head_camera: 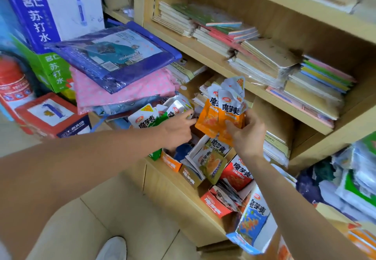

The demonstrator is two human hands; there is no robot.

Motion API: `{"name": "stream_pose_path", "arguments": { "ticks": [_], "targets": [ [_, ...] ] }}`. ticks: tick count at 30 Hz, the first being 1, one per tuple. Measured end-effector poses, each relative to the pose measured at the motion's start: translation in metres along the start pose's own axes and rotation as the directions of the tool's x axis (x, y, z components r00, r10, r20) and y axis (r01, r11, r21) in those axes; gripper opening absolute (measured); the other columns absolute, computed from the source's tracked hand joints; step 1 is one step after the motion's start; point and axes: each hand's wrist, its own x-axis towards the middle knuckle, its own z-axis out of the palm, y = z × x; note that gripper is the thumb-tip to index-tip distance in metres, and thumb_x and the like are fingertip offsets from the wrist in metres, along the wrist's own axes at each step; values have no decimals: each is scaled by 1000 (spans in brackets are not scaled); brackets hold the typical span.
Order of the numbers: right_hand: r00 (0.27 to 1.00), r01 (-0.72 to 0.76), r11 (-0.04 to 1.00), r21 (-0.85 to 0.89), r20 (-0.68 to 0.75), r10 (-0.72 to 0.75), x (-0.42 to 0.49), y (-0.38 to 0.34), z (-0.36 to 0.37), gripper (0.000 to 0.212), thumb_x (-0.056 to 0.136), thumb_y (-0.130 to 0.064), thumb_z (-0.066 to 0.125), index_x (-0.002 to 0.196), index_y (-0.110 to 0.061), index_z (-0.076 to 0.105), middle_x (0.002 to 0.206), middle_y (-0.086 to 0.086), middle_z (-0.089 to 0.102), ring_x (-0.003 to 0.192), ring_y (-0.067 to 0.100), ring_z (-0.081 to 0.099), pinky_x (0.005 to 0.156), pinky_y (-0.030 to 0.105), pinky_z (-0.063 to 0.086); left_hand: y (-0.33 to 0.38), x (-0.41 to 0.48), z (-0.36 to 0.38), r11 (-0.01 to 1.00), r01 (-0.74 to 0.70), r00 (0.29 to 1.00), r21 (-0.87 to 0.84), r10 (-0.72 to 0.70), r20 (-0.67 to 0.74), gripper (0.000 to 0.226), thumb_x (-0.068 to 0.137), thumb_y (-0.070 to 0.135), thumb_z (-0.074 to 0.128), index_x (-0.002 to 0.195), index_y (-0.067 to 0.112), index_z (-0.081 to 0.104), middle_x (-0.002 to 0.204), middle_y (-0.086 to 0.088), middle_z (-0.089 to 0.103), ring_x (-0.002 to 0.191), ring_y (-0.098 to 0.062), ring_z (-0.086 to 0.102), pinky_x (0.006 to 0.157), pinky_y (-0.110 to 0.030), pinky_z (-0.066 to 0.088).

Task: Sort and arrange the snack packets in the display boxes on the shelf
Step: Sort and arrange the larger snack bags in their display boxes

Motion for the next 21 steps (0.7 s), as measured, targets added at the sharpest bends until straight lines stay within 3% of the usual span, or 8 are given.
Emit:
{"name": "stream_pose_path", "arguments": {
  "ticks": [5, 7, 9, 12, 14, 18, 21],
  "targets": [
    [1000, -7, 998, -58, -25, 6, 2, 2, 0, 18, 80, -11, 75, 88, -19, 61, 76, 13, 68, 66, 36, 65, 54, 49, 56, -2, -2, -1, 996, -18, 1000, -92, 19, 10, 10, 85, 27, 66, 83, 28, 76, 74, 10, 64, 118, -22, 45, 118, -54, 11],
    [1000, -4, 997, -75, -25, 2, 1, 2, 1, 17, 79, -13, 76, 86, -15, 61, 76, 14, 67, 66, 37, 65, 54, 49, 55, -5, -3, -1, 987, -37, 998, -154, 30, -50, 10, 81, 31, 67, 80, 28, 77, 67, 12, 52, 114, -19, 45, 117, -52, 10],
    [1000, -2, 997, -80, -16, 1, 1, 1, 1, 16, 80, -13, 76, 87, -15, 62, 76, 12, 67, 66, 34, 65, 54, 47, 55, -10, -3, 6, 965, -56, 990, -256, 21, -138, 17, 78, 44, 67, 82, 33, 79, 64, 15, 51, 110, -16, 43, 117, -48, 6],
    [1000, -25, 998, -57, -6, 25, 2, -1, 0, 18, 81, -11, 75, 94, -19, 65, 78, 2, 69, 66, 26, 67, 56, 43, 57, -14, -4, 16, 928, -80, 975, -363, -3, -223, 21, 77, 50, 66, 81, 34, 79, 68, 14, 61, 111, -16, 44, 114, -38, -13],
    [999, -34, 998, -47, -2, 34, 2, -3, -1, 19, 81, -10, 75, 94, -20, 65, 77, -1, 69, 65, 24, 68, 56, 43, 58, -14, -6, 19, 906, -58, 963, -420, -60, -263, 20, 81, 48, 66, 82, 33, 80, 80, 10, 65, 119, -19, 44, 114, -33, -17],
    [999, -47, 997, -58, -11, 47, 3, -5, -1, 21, 82, -9, 75, 95, -22, 63, 79, -3, 69, 68, 22, 68, 59, 41, 59, -12, -13, 24, 808, 31, 953, -589, -201, -225, 15, 84, 45, 72, 88, 35, 81, 129, 1, 61, 134, -23, 35, 112, -45, 10],
    [999, -51, 998, -49, -2, 51, 3, -2, 0, 23, 83, -12, 75, 102, -21, 66, 85, -1, 72, 73, 22, 69, 62, 42, 59, -10, -21, 26, 742, 36, 934, -669, -262, -241, 10, 81, 42, 76, 85, 33, 81, 131, 2, 61, 134, -23, 39, 108, -44, 21]
  ]
}}
